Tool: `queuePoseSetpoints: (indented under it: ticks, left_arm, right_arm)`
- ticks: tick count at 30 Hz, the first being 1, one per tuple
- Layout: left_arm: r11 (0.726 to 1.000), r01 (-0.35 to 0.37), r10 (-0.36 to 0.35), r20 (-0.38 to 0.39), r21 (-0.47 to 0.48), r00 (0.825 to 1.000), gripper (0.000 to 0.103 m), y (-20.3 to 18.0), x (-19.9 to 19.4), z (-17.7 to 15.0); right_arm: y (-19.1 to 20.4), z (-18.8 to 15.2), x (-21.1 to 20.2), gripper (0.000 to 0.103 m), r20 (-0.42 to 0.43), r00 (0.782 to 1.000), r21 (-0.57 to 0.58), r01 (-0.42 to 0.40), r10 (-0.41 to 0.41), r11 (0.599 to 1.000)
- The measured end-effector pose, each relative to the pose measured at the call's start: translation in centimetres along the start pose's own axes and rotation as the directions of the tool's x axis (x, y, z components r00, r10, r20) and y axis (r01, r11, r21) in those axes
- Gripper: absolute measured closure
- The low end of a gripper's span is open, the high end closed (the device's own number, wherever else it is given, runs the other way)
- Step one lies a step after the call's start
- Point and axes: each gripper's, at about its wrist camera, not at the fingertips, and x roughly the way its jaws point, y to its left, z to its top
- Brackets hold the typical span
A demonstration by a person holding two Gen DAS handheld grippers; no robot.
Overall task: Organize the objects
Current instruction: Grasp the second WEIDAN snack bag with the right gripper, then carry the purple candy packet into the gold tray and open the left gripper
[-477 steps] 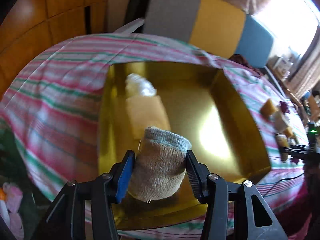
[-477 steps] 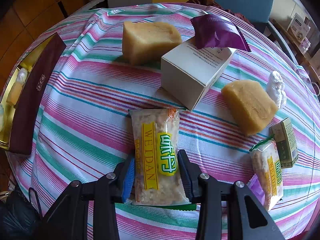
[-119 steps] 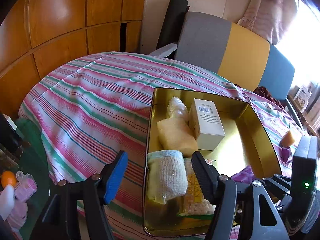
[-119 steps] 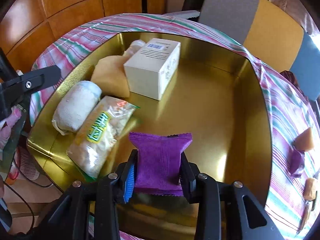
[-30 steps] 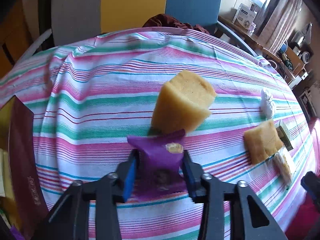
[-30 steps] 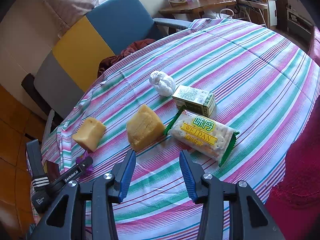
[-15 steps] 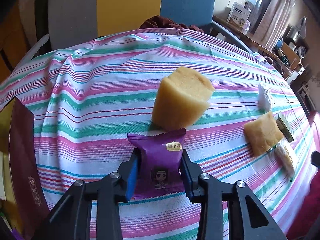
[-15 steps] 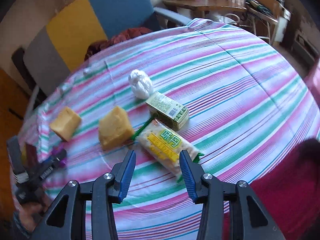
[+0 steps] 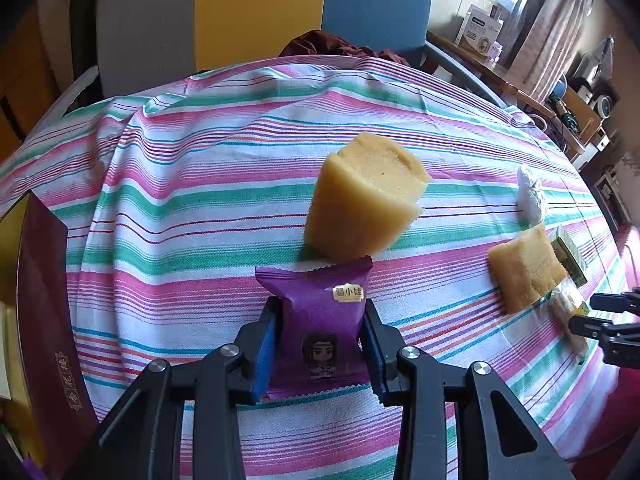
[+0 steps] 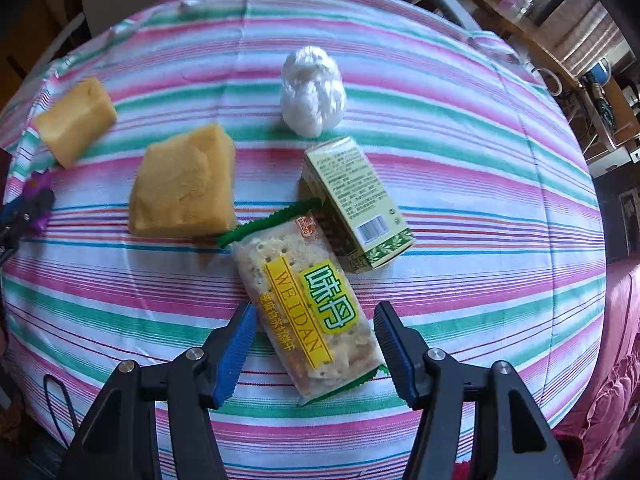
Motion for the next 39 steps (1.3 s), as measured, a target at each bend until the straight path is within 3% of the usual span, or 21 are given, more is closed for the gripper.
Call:
queuePoseSetpoints:
  ticks: [4, 8, 21, 33, 39]
  left_arm:
    - [1.0, 0.0, 0.0, 0.003, -0.003, 1.0, 0.064, 0.0, 0.0, 0.0]
    - [1.0, 0.0, 0.0, 0.008, 0.0, 1.0, 0.064, 0.0, -0.1, -0.2]
    - [0.999, 0.035, -0.035, 0.006, 0.009, 0.999, 0.068, 0.8, -2.1, -2.5]
    - [0.997, 0.081, -0.079, 0.108, -0.008, 0.991, 0.068, 4.0, -8.8, -5.2]
    - [0.998, 0.067, -0.062, 0.184, -0.021, 0.981, 0.068, 6.2, -12.5, -6.5]
  right_arm:
    - [0.0, 0.3, 1.1, 0.041, -0.033, 0.999, 0.001, -0.002, 0.002, 1.0]
    - [0.4, 0.0, 1.0, 0.052, -0.035, 0.999, -0.002, -0.01, 0.01, 1.0]
    - [7.1, -4.4, -0.3, 0.052, -0.074, 0.994, -0.086, -0.083, 0.076, 0.993]
    - [14.1, -4.1, -0.8, 0.053, 0.055, 0.984, -0.103, -0.162, 0.168, 0.981]
    - [14.3, -4.7, -0.7, 0.053, 0.108, 0.976, -0.102, -0.178, 0.188, 0.979]
